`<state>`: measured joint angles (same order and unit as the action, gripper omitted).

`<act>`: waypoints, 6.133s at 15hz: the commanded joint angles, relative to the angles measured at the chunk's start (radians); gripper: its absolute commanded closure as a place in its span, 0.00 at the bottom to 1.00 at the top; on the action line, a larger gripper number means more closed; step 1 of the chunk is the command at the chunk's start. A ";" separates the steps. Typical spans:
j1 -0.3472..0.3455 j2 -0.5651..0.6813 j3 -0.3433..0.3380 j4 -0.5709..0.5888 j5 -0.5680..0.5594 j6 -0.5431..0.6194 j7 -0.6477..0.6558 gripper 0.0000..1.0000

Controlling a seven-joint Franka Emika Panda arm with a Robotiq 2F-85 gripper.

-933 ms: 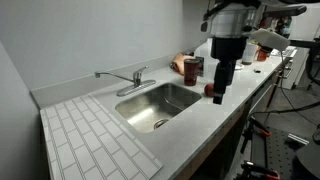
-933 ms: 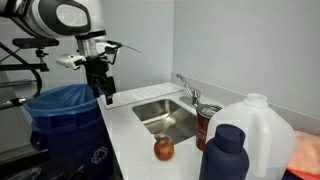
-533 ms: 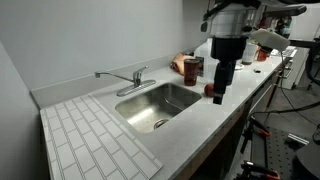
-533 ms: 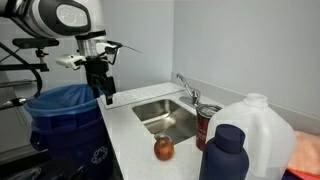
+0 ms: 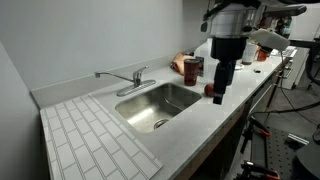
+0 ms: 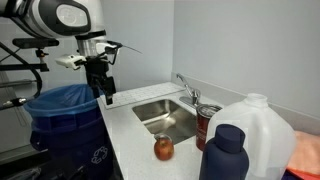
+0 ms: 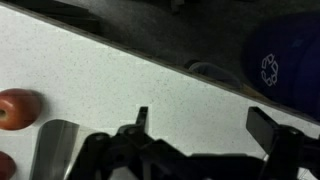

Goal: Move the tap nozzle to the right

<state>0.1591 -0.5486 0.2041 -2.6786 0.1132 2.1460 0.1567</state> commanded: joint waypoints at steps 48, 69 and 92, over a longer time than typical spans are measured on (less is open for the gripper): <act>0.008 0.814 -0.049 0.952 -0.347 0.178 -0.035 0.00; 0.003 1.242 -0.157 1.415 -0.319 0.486 -0.059 0.00; -0.036 1.445 -0.085 1.695 -0.007 0.202 -0.036 0.00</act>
<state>0.1244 0.8949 0.0980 -1.0221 0.0650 2.4419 0.0964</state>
